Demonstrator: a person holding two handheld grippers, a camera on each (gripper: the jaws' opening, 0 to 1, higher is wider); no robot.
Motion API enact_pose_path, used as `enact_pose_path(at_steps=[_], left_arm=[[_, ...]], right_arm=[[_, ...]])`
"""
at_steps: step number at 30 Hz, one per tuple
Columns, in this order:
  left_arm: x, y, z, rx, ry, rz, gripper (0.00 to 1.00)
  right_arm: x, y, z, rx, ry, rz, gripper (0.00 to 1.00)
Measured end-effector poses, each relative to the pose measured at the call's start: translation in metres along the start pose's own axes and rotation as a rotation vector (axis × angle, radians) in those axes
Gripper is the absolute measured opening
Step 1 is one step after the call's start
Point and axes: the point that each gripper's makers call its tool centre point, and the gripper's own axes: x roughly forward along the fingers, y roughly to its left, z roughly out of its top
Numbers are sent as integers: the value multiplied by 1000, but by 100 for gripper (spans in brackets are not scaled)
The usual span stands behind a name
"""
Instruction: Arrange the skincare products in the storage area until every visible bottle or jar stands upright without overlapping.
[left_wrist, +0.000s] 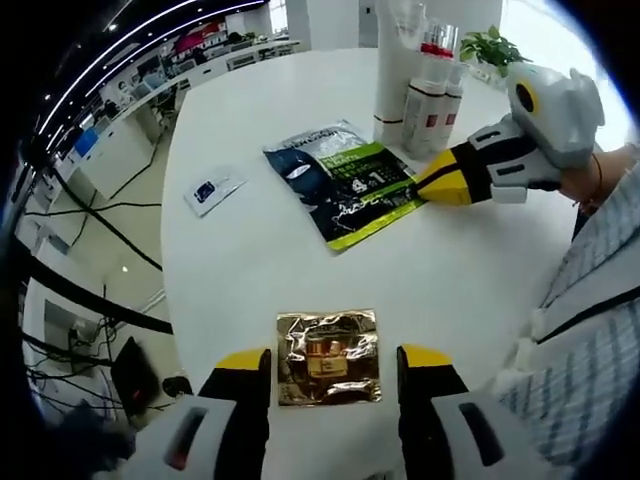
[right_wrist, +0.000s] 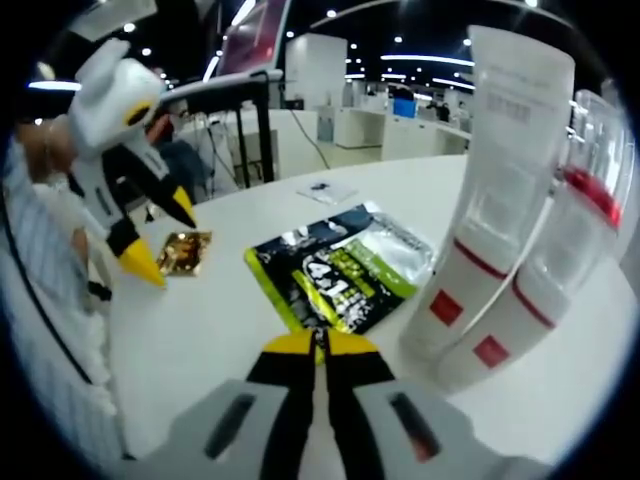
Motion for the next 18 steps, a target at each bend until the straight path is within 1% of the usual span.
enact_pose_path(at_steps=[1, 2, 3, 7, 11, 13, 14, 16, 18], left_arm=[[1, 0, 8, -32, -43, -6, 53], [1, -2, 5, -62, -12, -28, 53], [1, 0, 7, -45, -19, -16, 54], [2, 0, 8, -18, -2, -29, 56], [2, 0, 8, -8, 78, -31, 57], [2, 0, 8, -2, 132, -30, 57], [2, 0, 8, -2, 140, -29, 57], [3, 0, 8, -2, 177, -29, 57], [3, 0, 8, -2, 193, -27, 57]], right_arm=[[0, 0, 0, 0, 0, 0, 3], [0, 0, 0, 0, 1, 0, 3], [0, 0, 0, -1, 1, 0, 3], [0, 0, 0, -1, 1, -1, 3], [0, 0, 0, 2, 1, 0, 3], [0, 0, 0, 1, 2, 0, 3], [0, 0, 0, 1, 2, 0, 3], [0, 0, 0, 1, 2, 1, 3], [0, 0, 0, 2, 2, 2, 3]])
